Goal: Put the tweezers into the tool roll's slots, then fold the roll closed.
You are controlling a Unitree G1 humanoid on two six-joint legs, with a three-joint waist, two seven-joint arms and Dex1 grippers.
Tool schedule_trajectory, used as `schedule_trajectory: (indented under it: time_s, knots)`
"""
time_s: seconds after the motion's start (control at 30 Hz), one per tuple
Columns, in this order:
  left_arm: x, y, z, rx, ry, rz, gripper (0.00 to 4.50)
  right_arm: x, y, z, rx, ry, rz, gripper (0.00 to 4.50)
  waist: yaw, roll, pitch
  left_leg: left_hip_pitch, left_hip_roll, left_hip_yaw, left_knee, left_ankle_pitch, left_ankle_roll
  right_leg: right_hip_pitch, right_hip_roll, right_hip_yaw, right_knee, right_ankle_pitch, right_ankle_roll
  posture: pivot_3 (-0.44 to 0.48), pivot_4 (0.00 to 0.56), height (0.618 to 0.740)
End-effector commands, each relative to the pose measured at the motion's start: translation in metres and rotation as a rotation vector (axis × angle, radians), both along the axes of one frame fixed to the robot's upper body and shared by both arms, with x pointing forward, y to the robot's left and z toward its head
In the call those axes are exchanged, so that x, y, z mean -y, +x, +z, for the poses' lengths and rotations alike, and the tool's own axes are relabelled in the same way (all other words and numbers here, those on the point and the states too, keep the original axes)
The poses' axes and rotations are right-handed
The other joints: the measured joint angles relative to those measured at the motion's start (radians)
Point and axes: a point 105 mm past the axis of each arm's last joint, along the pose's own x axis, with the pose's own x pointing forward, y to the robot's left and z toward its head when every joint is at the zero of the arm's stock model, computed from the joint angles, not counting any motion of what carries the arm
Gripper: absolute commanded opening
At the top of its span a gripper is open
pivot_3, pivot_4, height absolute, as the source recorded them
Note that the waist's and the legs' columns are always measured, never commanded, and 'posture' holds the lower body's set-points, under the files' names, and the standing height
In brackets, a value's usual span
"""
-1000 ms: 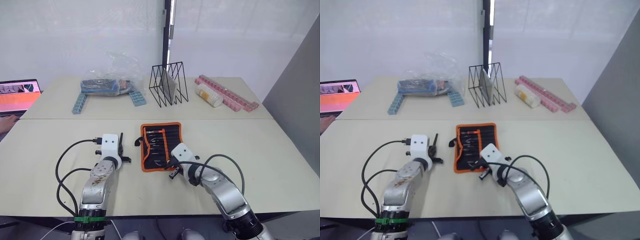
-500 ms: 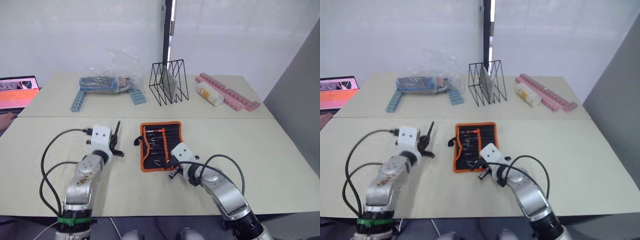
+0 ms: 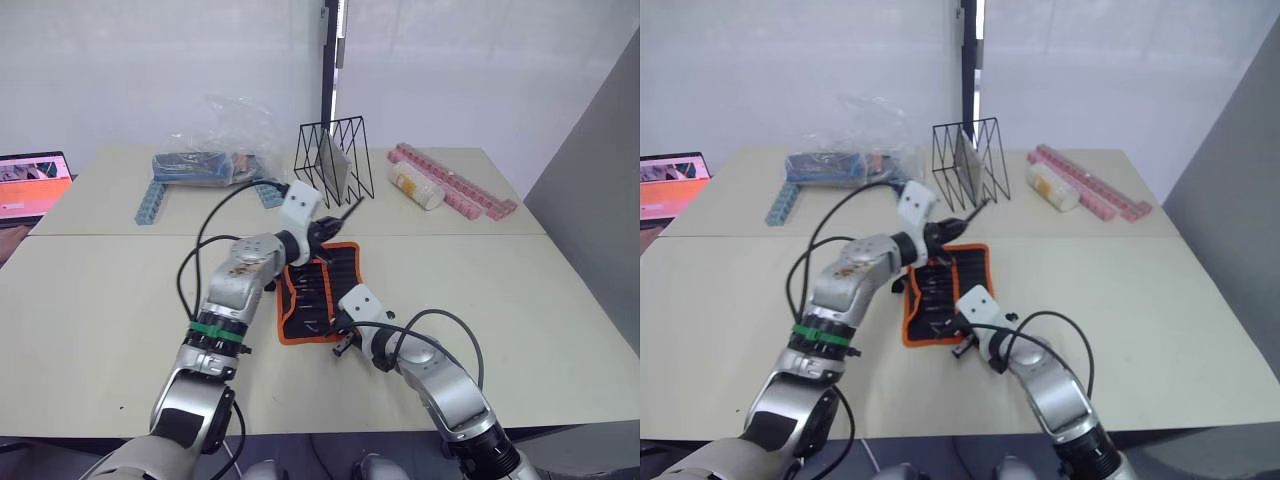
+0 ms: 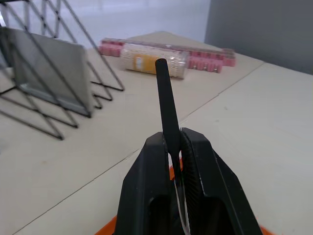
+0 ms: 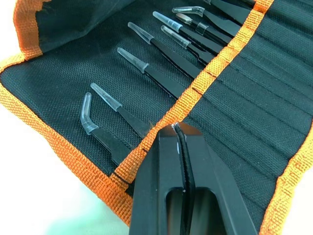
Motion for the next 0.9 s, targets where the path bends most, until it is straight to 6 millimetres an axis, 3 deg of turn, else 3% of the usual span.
schedule_trajectory:
  time_s: [0.03, 0.2, 0.53, 0.9]
  knots:
    - [0.013, -0.012, -0.019, -0.034, 0.052, -0.106, 0.03, 0.02, -0.021, -0.063, -0.248, -0.107, -0.072, 0.0, -0.001, 0.0, 0.0, 0.0, 0.0, 0.0, 0.0, 0.0, 0.0, 0.0, 0.001, 0.0, 0.0, 0.0, 0.0, 0.0, 0.15, 0.737]
    - [-0.004, -0.033, -0.039, -0.081, 0.133, -0.185, 0.03, 0.021, -0.022, -0.063, -0.248, -0.103, -0.086, 0.0, 0.0, 0.002, 0.001, 0.0, 0.0, 0.0, 0.0, 0.0, 0.0, 0.0, 0.005, 0.0, 0.002, 0.0, 0.0, 0.0, 0.15, 0.737]
    - [-0.072, -0.064, -0.062, -0.099, 0.417, -0.321, 0.03, 0.021, -0.023, -0.063, -0.248, -0.096, -0.095, 0.0, 0.007, 0.001, 0.002, 0.002, 0.0, -0.001, 0.001, 0.0, 0.0, 0.003, 0.003, 0.0, 0.0, 0.0, 0.0, 0.0, 0.15, 0.737]
    - [-0.095, -0.079, -0.068, -0.13, 0.528, -0.501, 0.03, 0.021, -0.024, -0.064, -0.25, -0.097, -0.102, 0.0, 0.007, 0.0, 0.002, 0.001, 0.0, -0.002, 0.002, 0.0, 0.0, 0.003, 0.004, -0.001, 0.0, 0.0, 0.0, 0.0, 0.15, 0.737]
